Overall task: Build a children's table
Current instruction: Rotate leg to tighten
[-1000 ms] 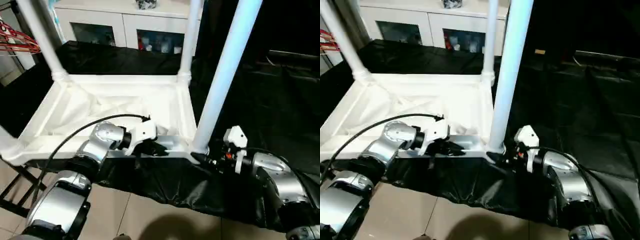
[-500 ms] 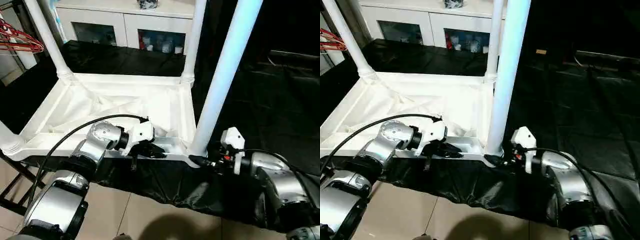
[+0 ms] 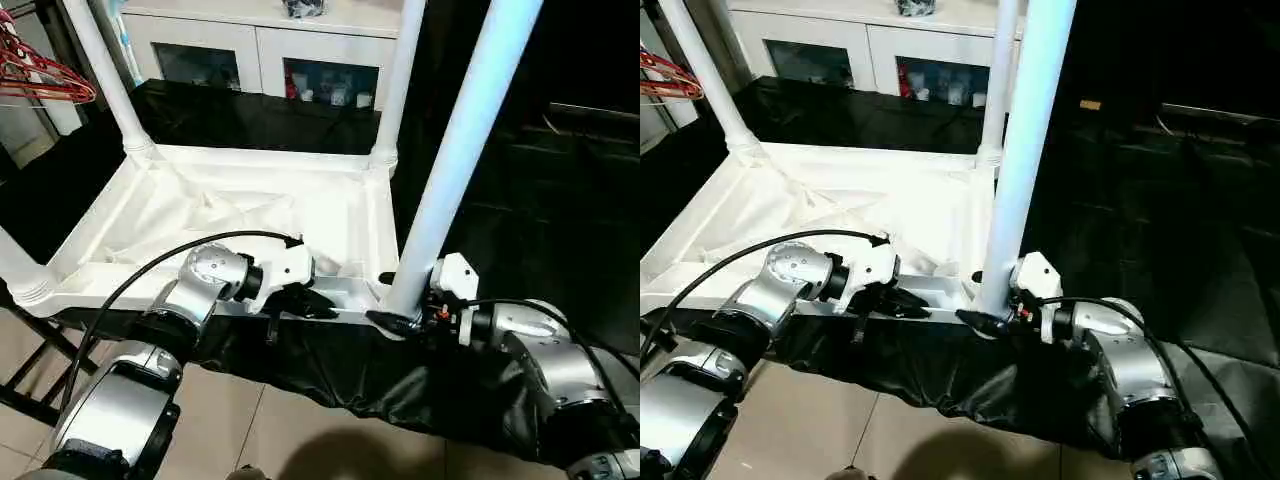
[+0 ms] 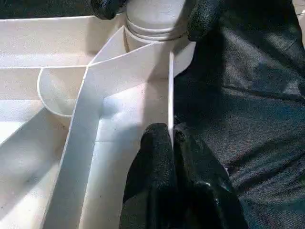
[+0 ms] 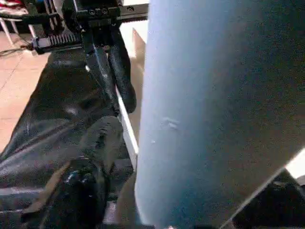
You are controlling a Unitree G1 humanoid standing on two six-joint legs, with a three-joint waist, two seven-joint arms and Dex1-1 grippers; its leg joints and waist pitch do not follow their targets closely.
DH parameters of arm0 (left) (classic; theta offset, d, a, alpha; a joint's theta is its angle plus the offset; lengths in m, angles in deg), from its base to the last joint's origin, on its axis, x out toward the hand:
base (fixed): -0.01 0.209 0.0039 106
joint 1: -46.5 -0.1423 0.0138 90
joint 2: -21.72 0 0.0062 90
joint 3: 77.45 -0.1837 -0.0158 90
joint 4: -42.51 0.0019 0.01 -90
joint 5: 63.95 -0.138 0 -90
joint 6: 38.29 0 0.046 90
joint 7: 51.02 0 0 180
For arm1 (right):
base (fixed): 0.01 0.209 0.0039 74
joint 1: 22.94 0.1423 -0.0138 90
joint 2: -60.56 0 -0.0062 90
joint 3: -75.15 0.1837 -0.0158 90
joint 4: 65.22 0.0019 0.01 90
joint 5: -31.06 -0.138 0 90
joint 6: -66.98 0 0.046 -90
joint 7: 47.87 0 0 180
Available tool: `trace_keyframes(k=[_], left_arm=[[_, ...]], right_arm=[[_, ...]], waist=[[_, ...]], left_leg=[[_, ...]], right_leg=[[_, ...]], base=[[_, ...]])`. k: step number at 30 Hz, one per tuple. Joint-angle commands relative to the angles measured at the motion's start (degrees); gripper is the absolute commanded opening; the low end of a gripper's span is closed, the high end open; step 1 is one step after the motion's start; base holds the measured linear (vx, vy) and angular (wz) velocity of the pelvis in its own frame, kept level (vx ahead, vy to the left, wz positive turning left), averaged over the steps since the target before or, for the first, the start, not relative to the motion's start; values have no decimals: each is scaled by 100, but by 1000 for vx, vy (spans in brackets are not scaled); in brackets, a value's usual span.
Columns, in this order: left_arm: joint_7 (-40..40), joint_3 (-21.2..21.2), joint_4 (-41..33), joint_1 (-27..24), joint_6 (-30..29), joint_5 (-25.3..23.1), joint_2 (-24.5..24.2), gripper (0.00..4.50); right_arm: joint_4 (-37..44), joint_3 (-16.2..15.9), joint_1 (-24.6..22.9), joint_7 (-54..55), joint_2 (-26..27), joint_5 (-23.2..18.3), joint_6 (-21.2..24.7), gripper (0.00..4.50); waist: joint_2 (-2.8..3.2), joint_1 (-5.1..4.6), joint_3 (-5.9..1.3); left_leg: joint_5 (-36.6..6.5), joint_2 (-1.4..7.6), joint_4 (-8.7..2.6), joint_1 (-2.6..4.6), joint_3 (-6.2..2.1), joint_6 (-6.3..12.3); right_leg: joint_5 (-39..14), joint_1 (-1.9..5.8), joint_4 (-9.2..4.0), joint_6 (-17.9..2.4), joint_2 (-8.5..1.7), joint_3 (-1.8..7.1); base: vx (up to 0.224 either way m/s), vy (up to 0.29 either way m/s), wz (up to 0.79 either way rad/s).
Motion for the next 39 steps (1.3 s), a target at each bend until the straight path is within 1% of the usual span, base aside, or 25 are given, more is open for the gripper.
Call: trace_keyframes(k=[1, 4, 5, 6, 7, 8, 10, 18, 22, 24, 25, 26, 27, 28, 29, 30, 31, 32, 33, 34, 35, 36, 37, 39], left_arm=[[-76, 6, -147, 78, 41, 53, 53, 0], [-31, -4, -155, 71, 31, 65, 39, 0], [-22, -5, -157, 70, 25, 67, 37, 0], [1, -11, -156, 70, 13, 68, 28, 0], [8, -13, -155, 70, 12, 68, 24, 0], [12, -14, -154, 70, 13, 68, 21, 0], [13, -19, -152, 73, 5, 64, 20, 0], [-39, -16, -145, 73, -17, 41, 44, 0], [-256, 35, -136, 63, -63, 37, 95, 0], [-508, 62, -92, 100, -137, -13, 148, 0], [-508, 62, -92, 100, -137, -13, 148, 0], [-767, 85, -42, 146, -202, -63, 207, 0], [-1191, 120, 23, 217, -306, -132, 336, 0], [-1341, 132, 38, 240, -345, -151, 395, 0], [-1463, 141, 47, 258, -399, -161, 460, 0], [-1754, 137, 72, 302, -502, -214, 612, 0], [-1754, 137, 72, 302, -502, -214, 612, 0], [-1989, 132, 95, 344, -594, -254, 754, 0], [-2062, 132, 102, 358, -633, -263, 805, 0], [-2122, 136, 114, 375, -654, -267, 842, 0], [-2482, 160, 188, 474, -779, -293, 1062, 0], [-2633, 165, 217, 518, -827, -307, 1154, 0], [-2803, 176, 246, 562, -874, -322, 1236, 0], [-3042, 188, 289, 631, -952, -330, 1368, 0]], right_arm=[[-51, -233, 1, -193, 49, 28, 38, 284], [-72, -221, 19, -228, 34, -2, 84, 256], [-74, -221, 21, -238, 27, -6, 94, 247], [-79, -228, 26, -272, 8, -11, 119, 242], [-80, -231, 26, -281, 4, -12, 124, 227], [-83, -235, 27, -285, 3, -13, 120, 227], [-85, -250, 23, -316, -10, -15, 130, 211], [-111, -323, -36, -361, 18, -35, 214, 199], [-129, -322, -79, -248, 78, -59, 314, 198], [-147, -296, -96, -50, 153, -49, 417, 198], [-147, -296, -96, -50, 153, -49, 417, 198], [-227, -255, -66, 209, 251, -8, 538, 198], [-420, -175, 15, 729, 449, 106, 641, 197], [-506, -145, 52, 945, 530, 162, 647, 197], [-591, -133, 92, 1146, 606, 225, 663, 197], [-828, -88, 223, 1666, 809, 360, 770, 197], [-828, -88, 223, 1666, 809, 360, 770, 197], [-1035, -20, 356, 2119, 1007, 419, 877, 197], [-1103, 7, 404, 2273, 1080, 430, 907, 197], [-1161, 32, 448, 2389, 1131, 430, 936, 197], [-1503, 188, 712, 3082, 1433, 432, 1117, 197], [-1662, 258, 836, 3392, 1558, 435, 1201, 197], [-1824, 325, 963, 3682, 1668, 434, 1289, 197], [-2129, 460, 1193, 4179, 1840, 435, 1443, 197]], waist=[[-55, -4, -346], [-57, -2, -350], [-45, 0, -349], [-56, -2, -353], [-51, -1, -355], [-52, -4, -354], [-56, -5, -355], [-56, -1, -360], [-49, 2, -359], [-47, 6, -351], [-50, 4, -337], [-48, -1, -330], [-46, -7, -307], [-48, -23, -300], [-50, -36, -292], [-55, -53, -287], [-51, -65, -279], [-77, -85, -275], [-63, -95, -274], [-69, -111, -272], [-66, -122, -276], [-51, -167, -270], [-58, -186, -280], [-59, -222, -279]], left_leg=[[-1043, 15, -312, -21, 60, 409], [-1032, 17, -308, -17, 60, 410], [-1034, 17, -308, -15, 60, 411], [-1016, 14, -303, -15, 63, 419], [-1004, 15, -303, -15, 62, 430], [-999, 15, -303, -19, 60, 433], [-986, 12, -298, -20, 62, 439], [-961, 11, -293, -20, 61, 451], [-992, 16, -294, -13, 61, 442], [-1043, 21, -302, -7, 60, 422], [-1109, 18, -312, -8, 61, 394], [-1164, 20, -321, -6, 61, 372], [-1306, 16, -343, 1, 59, 299], [-1463, 13, -367, 22, 50, 204], [-1531, 7, -377, 28, 45, 157], [-1593, -1, -389, 38, 37, 90], [-1631, -2, -394, 43, 33, 67], [-1687, -16, -404, 36, 23, 57], [-1693, -20, -407, 37, 22, 42], [-1716, -24, -410, 46, 15, 52], [-1706, -24, -410, 45, 13, 46], [-1759, -34, -416, 48, 8, -6], [-1737, -41, -408, 51, 5, -26], [-1703, -49, -407, 38, 3, -2]], right_leg=[[-529, 353, -295, -1387, -230, 176], [-509, 352, -291, -1394, -227, 177], [-501, 349, -290, -1399, -227, 178], [-460, 354, -287, -1406, -226, 178], [-439, 355, -283, -1415, -225, 176], [-430, 358, -281, -1418, -225, 176], [-418, 361, -281, -1423, -225, 175], [-396, 361, -274, -1438, -224, 171], [-433, 356, -278, -1449, -225, 172], [-520, 351, -290, -1440, -229, 172], [-656, 347, -308, -1409, -229, 172], [-771, 345, -320, -1381, -230, 173], [-1126, 336, -358, -1291, -240, 174], [-1545, 319, -401, -1184, -262, 175], [-1754, 315, -423, -1112, -263, 173], [-2067, 306, -455, -990, -271, 174], [-2192, 290, -471, -948, -270, 177], [-2436, 300, -510, -825, -267, 165], [-2538, 276, -518, -767, -268, 175], [-2619, 269, -538, -716, -262, 167], [-2607, 262, -536, -713, -264, 171], [-2660, 243, -537, -723, -254, 164], [-2648, 247, -538, -720, -255, 160], [-2538, 253, -539, -746, -245, 161]], base=[[0, 0, 0], [0, 0, 0], [0, 0, 0], [0, 0, 0], [0, 0, 0], [0, 0, 0], [0, 0, 0], [0, 0, 0], [0, 0, 0], [0, 0, 0], [0, 0, 0], [0, 0, 0], [0, 0, 0], [0, 0, 0], [0, 0, 0], [0, 0, 0], [0, 0, 0], [0, 0, 0], [0, 0, 0], [0, 0, 0], [0, 0, 0], [0, 0, 0], [0, 0, 0], [0, 0, 0]])
